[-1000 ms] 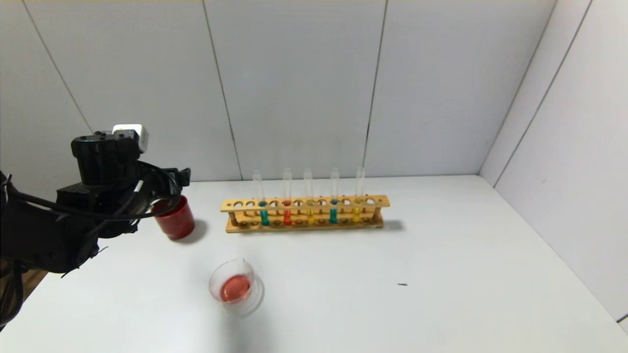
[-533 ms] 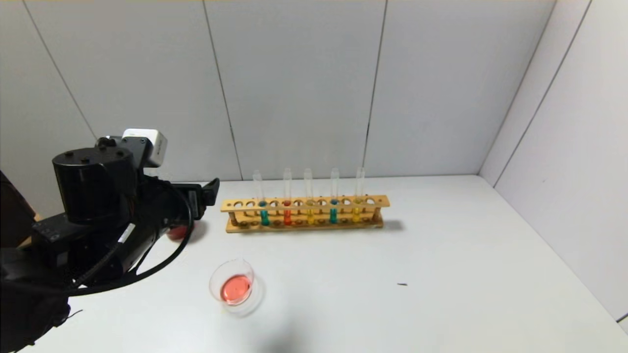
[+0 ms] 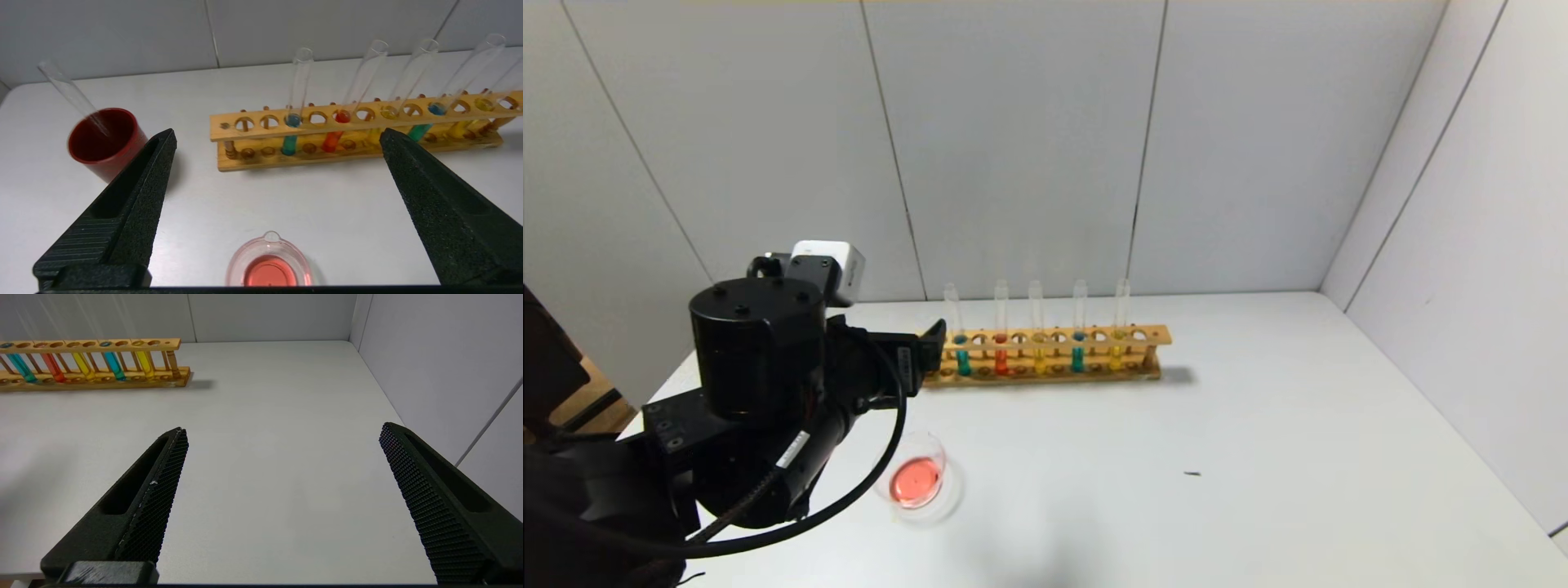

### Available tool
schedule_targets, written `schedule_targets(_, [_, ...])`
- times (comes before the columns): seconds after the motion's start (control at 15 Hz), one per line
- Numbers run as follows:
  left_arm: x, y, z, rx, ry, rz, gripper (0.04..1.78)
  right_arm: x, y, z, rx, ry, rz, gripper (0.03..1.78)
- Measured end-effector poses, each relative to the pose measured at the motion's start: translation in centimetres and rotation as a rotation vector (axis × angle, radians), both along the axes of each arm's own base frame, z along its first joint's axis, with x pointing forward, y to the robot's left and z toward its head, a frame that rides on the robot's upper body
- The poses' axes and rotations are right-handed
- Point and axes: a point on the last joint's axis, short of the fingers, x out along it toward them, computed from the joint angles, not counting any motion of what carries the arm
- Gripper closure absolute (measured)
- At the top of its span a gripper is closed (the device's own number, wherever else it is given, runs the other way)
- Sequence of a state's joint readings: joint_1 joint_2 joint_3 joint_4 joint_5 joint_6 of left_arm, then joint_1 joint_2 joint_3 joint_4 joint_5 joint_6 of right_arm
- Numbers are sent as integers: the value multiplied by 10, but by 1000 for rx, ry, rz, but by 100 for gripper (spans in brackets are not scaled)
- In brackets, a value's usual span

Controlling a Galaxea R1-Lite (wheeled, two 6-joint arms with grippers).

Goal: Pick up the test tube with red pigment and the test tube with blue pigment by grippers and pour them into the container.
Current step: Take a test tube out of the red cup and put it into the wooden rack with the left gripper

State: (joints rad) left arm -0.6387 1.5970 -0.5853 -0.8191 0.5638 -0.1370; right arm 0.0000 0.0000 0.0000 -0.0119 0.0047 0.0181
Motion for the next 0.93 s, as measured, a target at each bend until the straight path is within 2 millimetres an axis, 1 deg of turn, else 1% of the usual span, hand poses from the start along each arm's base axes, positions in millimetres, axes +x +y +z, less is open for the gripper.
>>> schedule_targets(0.2, [11,-14,-10,-17,4,-13,7,0,0,0,0,0,0,10])
schedule_targets(0.53, [35,-33,-32,-19,9,-20,7,0,0,0,0,0,0,10])
schedule_targets(0.73, [49,-39,-46,-11,15,-14,7,0,0,0,1,0,0,10])
schedule_targets(0.93, [68,-38,-56,-4,15,13,7,0,0,0,0,0,0,10])
